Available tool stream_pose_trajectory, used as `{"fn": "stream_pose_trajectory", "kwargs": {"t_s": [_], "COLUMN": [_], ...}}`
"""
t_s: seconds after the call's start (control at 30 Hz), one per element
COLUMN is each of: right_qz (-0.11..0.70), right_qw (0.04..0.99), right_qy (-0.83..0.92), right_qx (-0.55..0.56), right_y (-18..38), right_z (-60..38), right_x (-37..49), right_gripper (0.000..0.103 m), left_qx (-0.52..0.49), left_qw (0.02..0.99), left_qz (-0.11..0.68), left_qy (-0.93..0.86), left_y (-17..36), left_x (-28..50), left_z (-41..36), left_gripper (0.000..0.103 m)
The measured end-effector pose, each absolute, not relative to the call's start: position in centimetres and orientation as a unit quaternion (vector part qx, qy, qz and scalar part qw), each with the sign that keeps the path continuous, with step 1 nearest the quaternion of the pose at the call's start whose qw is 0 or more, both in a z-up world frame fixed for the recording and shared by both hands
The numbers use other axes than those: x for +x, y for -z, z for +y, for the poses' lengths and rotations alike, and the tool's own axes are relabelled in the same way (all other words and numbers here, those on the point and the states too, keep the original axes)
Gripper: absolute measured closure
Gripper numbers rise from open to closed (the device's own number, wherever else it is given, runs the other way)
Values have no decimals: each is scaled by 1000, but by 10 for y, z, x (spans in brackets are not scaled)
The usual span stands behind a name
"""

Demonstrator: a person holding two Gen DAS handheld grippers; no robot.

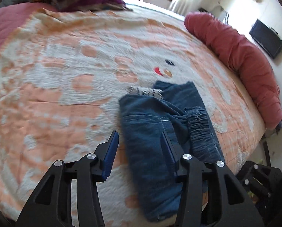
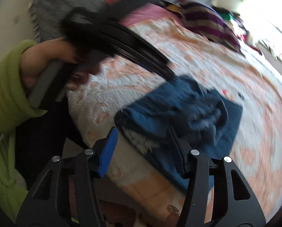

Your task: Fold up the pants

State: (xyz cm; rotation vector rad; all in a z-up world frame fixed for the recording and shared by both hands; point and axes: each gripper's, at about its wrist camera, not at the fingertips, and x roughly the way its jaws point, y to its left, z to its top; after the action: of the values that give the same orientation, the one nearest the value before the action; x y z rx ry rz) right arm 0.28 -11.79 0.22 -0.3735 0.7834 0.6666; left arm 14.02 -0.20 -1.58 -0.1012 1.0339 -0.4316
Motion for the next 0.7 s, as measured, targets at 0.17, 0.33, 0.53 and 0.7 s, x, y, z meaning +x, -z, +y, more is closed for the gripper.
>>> {"fn": "stream_pose_trajectory", "kwargs": {"t_s": [0.17,0.33,0.53,0.7], "right_qz": [384,406,415,398], "right_qw": [830,808,813,839], "right_qy": [-332,-361,-356,-354], "right_qx": [-233,-225,-198,-110], "right_y": [17,26,35,3], "right_z": [-94,-94,-99,-129], "right_x": [26,16,17,14], "right_gripper": [80,100,93,78], "left_qx": [-38,-51,-55,-47], "left_qw": [831,829,839,858], "left_qz": [516,519,505,474], "left_qy": [204,204,196,192], "left_y": [41,52,52,31], "left_x": [152,156,153,137], "left_z": [-16,-13,-13,-10], "left_gripper": [59,55,52,50]}}
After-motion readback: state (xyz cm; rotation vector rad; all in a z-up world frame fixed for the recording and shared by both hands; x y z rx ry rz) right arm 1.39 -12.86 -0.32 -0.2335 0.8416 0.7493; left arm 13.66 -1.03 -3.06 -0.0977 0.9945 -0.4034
